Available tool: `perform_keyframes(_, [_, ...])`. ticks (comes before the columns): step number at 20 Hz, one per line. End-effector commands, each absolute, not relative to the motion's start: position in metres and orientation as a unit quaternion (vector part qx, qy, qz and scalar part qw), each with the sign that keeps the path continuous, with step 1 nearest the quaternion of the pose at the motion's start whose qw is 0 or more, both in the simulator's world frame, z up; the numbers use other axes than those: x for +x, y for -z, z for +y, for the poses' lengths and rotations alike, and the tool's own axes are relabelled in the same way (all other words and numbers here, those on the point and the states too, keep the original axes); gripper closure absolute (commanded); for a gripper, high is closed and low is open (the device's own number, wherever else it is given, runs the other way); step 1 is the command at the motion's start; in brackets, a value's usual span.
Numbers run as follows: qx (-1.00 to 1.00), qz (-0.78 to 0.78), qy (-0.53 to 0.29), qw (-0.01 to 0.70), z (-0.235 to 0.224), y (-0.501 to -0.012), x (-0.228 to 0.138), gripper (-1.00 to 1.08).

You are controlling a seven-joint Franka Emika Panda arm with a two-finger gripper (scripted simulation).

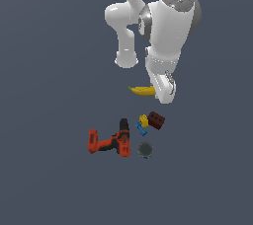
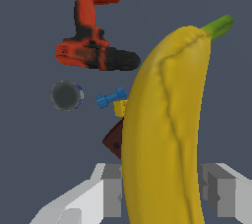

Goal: Pick up a designated object from a clutter of objects.

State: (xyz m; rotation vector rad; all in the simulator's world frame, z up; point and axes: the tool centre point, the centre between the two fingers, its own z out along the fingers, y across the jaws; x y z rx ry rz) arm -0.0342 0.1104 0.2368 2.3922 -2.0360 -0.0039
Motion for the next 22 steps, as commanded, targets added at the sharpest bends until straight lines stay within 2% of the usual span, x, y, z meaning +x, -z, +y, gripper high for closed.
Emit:
perform_keyframes(1, [0.762,-0.648,0.001,-0.001,0.104,-0.256,-0.046,1.08])
perform_keyframes(13, [0.761,-0.648,0.000,0.000,0.079,-0.339,-0.098,1.08])
perform_keyframes(22, [0.761,-0.648,0.000,0.000,0.070,-0.370,-0.115,1.08])
